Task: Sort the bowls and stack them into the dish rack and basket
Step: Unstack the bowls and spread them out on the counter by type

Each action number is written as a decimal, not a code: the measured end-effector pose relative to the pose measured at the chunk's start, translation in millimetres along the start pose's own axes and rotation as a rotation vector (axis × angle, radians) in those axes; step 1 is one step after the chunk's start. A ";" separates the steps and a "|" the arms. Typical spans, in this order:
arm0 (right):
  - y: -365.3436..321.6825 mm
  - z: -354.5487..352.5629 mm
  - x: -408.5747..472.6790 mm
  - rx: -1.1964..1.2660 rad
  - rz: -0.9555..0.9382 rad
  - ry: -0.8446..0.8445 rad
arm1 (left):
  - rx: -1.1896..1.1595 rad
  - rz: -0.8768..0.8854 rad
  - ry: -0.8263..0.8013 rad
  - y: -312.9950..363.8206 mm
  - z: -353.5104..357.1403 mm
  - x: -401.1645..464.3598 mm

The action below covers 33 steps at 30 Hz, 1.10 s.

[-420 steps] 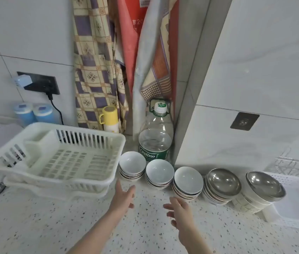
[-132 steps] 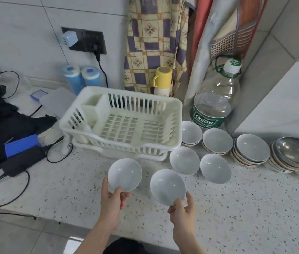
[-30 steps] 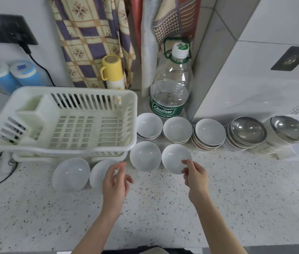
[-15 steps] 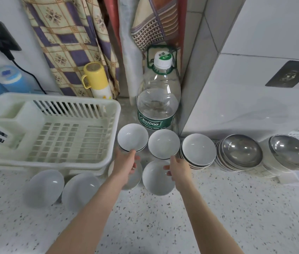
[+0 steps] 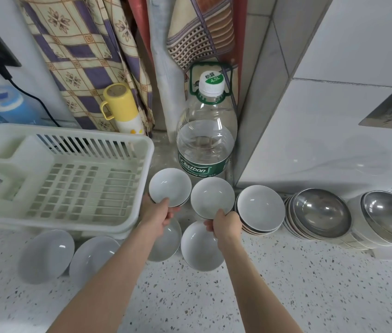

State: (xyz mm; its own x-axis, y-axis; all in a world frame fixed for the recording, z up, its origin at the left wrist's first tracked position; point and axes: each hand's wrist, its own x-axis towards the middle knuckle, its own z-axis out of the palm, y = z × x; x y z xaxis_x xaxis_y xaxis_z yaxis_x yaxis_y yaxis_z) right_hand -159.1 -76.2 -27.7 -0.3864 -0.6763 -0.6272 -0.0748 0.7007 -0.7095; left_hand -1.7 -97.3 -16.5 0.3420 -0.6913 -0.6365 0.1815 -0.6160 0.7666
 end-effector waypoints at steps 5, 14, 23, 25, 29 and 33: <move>1.9 6.2 -4.0 0.032 -0.025 0.061 | 0.040 0.061 0.014 1.2 3.1 -3.3; 2.6 15.2 -11.3 0.165 -0.007 0.032 | -0.029 0.113 0.016 1.3 2.5 -9.8; -2.5 2.1 -42.2 0.372 -0.119 -0.009 | -0.157 0.146 -0.001 -5.0 4.4 -23.7; 0.8 -6.4 -54.0 0.427 -0.189 -0.006 | -0.174 0.174 -0.029 -10.8 2.3 -30.9; 15.7 -25.7 -83.1 0.484 -0.273 0.017 | -0.232 0.220 -0.108 -26.4 -9.7 -49.0; 37.8 -42.2 -111.9 0.507 -0.313 0.027 | -0.188 0.283 -0.223 -49.4 -31.7 -74.9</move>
State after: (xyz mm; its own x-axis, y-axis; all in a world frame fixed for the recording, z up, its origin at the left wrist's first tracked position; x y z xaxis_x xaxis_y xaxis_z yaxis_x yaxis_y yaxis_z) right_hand -157.4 35.5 29.2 -0.4403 -0.8225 -0.3600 0.2573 0.2686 -0.9283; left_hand -7.1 -3.1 -4.0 0.1978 -0.9014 -0.3852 0.2811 -0.3243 0.9032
